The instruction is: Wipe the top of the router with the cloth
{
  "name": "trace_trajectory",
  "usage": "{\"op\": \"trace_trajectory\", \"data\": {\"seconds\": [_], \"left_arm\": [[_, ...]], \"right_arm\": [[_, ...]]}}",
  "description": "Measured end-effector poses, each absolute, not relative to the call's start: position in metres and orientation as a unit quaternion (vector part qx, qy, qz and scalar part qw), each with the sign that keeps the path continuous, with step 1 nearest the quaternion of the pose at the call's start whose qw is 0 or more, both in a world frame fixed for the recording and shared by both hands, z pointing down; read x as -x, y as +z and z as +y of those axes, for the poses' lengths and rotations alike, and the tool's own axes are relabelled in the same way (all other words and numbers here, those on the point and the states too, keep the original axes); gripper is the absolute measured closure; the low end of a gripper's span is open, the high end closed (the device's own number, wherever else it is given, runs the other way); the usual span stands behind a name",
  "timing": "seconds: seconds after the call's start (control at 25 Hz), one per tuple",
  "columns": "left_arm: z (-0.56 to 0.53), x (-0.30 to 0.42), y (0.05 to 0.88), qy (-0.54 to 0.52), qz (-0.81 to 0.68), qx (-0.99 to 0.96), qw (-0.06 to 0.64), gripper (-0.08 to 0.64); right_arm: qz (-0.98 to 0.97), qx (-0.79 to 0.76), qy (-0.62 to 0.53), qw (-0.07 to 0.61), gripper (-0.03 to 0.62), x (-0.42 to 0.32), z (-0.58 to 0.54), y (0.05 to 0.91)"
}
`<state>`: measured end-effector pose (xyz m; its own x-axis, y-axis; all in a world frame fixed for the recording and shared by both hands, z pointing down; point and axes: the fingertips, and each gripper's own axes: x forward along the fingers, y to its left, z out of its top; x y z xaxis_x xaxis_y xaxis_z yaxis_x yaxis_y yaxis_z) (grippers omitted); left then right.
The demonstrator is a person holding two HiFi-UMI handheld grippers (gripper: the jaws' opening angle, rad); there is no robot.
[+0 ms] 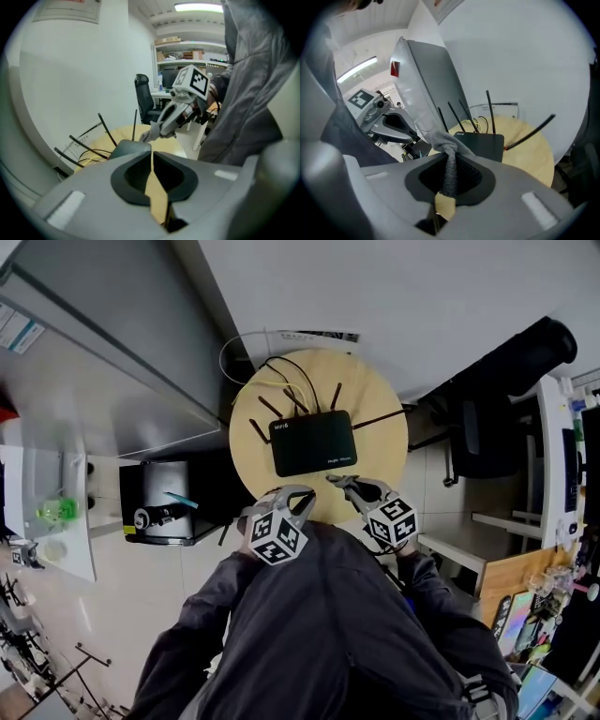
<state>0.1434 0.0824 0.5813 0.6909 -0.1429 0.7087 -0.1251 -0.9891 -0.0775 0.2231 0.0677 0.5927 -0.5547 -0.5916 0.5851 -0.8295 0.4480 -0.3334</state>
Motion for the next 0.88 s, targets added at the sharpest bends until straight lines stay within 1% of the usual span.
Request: {"op": "trace_trajectory", "data": {"seconds": [0.16,0.56,0.88], "left_arm": [[0.082,-0.14,0.58,-0.384,0.073,0.92,0.011,0.548],[0.087,-0.133,0.579,-0.378,0.072,0.923,0.013,0.548],[0.1,-0.136,0.579,-0.377,0.061,0.924,0.016,0.548]], "right_arm": [[-0.835,-0.432,0.269,0.21,0.557,-0.215,0.069,0.58],[-0.843,-0.427,0.243,0.218,0.557,-0.196,0.07,0.566],[-0.842,-0.435,0.232,0.218,0.557,-0.195,0.08,0.559]]}}
